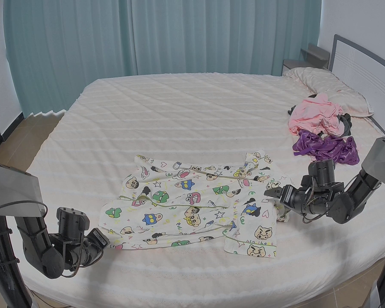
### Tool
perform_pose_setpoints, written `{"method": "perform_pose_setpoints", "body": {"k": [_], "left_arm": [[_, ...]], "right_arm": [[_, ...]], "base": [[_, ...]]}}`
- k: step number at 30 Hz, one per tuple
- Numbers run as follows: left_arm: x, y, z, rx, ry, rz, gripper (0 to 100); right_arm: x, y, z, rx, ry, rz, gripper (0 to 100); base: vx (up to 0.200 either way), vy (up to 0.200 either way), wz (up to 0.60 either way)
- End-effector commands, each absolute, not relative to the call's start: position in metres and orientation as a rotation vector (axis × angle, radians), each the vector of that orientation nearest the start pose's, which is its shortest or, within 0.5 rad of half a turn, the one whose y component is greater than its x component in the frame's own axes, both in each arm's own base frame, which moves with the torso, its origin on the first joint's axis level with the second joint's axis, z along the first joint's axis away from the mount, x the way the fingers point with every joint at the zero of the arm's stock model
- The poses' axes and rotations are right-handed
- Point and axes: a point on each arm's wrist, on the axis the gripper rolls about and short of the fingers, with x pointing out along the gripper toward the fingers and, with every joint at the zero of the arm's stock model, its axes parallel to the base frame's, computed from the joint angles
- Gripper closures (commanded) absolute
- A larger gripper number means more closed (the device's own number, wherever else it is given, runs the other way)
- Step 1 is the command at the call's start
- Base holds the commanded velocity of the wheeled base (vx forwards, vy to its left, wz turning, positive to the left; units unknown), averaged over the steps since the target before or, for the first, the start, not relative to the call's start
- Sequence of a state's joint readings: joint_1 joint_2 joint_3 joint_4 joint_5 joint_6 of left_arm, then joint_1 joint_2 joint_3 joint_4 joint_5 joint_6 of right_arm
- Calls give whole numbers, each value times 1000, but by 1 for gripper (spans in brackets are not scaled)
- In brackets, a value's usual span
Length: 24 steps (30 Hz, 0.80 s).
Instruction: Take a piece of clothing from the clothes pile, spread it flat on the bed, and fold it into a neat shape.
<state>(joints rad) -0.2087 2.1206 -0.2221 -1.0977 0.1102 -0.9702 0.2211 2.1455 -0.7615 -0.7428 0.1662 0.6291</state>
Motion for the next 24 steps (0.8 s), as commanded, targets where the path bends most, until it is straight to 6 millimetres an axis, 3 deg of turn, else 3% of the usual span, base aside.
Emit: {"method": "perform_pose_setpoints", "body": {"k": [1,5,13,19,24], "left_arm": [[238,-48,-10,-790,767,297,100],[237,-48,-10,-789,769,298,100],[237,-48,-9,-789,769,298,100],[237,-48,-9,-789,768,299,100],[237,-48,-9,-788,767,298,100]], "right_arm": [[323,68,57,598,704,158,0],[303,68,47,587,766,148,0],[262,86,33,537,872,203,0],[247,98,21,490,929,248,0],[248,105,7,466,974,246,0]], "base": [[0,0,0],[0,0,0],[0,0,0],[0,0,0],[0,0,0]]}}
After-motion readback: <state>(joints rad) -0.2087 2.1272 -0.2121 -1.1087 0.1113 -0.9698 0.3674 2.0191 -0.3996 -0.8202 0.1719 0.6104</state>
